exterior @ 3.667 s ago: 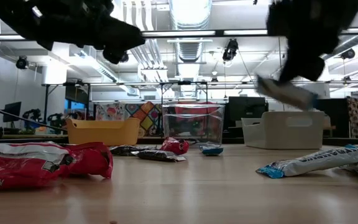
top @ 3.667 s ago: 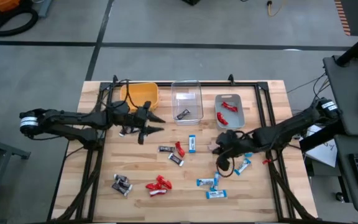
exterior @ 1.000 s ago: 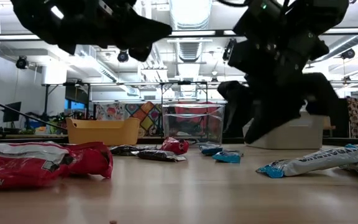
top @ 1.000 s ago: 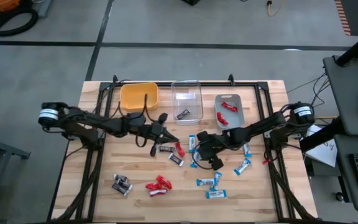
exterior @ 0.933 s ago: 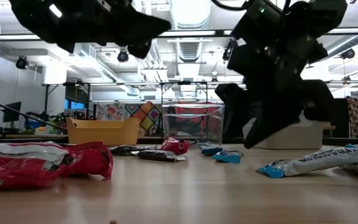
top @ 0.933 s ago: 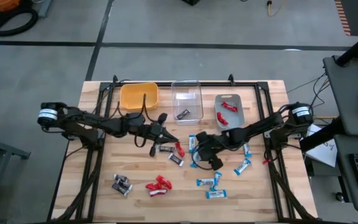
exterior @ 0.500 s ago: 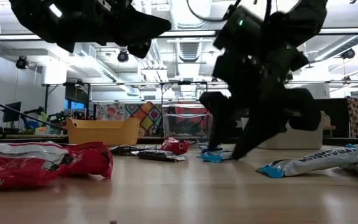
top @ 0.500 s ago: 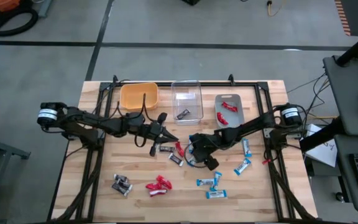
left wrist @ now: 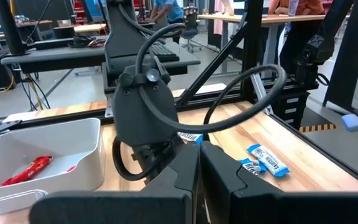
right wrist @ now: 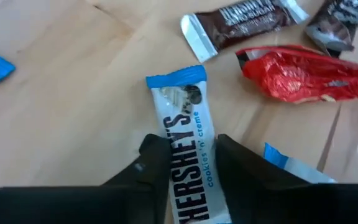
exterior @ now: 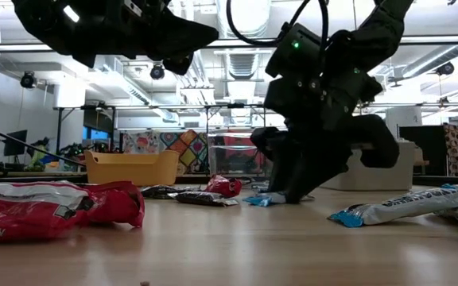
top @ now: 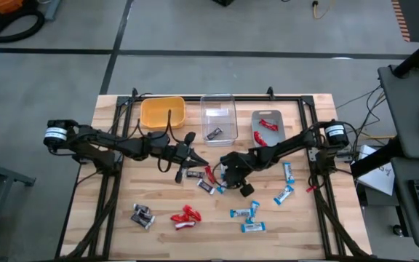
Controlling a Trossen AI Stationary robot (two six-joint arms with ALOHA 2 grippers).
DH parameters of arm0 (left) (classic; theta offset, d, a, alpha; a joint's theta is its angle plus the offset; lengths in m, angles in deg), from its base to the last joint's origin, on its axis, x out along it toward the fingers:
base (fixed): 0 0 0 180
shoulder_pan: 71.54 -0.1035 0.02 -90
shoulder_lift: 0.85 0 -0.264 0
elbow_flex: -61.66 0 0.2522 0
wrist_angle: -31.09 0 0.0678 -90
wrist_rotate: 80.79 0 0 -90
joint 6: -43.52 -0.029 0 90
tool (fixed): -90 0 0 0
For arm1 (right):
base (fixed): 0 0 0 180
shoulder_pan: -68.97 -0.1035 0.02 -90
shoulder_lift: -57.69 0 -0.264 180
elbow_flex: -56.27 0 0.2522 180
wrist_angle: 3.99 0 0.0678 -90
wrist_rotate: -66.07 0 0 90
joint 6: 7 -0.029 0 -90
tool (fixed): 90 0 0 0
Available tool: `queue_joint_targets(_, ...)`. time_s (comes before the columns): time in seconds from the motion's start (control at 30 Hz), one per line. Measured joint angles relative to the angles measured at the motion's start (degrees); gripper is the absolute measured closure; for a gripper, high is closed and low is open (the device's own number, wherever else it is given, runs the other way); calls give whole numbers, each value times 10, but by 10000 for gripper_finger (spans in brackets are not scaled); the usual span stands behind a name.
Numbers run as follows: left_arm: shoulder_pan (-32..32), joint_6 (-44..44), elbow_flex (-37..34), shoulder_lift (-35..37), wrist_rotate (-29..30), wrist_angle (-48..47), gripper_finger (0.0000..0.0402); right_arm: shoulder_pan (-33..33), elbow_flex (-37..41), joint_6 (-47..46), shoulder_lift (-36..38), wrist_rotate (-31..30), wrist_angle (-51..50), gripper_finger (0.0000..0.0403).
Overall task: Sort candy
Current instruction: Put the white chocolate in the yellow bin
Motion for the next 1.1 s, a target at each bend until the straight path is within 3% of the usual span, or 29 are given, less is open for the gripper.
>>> queue_joint_targets(0.13, -1, -9, 0, 0, 6, -13, 402, 1, 0, -6, 4, 17, 10, 337)
queue_joint_targets(0.37, -1, -89, 0, 1, 41, -79, 375, 1, 4, -39, 41, 15, -13, 344)
queue_joint_targets(0.8, 27, -171, 0, -80, 41, -64, 205, 22, 3, -188, 114, 19, 4, 345)
queue_joint_targets(1.1, 31, -184, 8, -133, 41, -12, 195, 44, 3, -236, 125, 26, 25, 345)
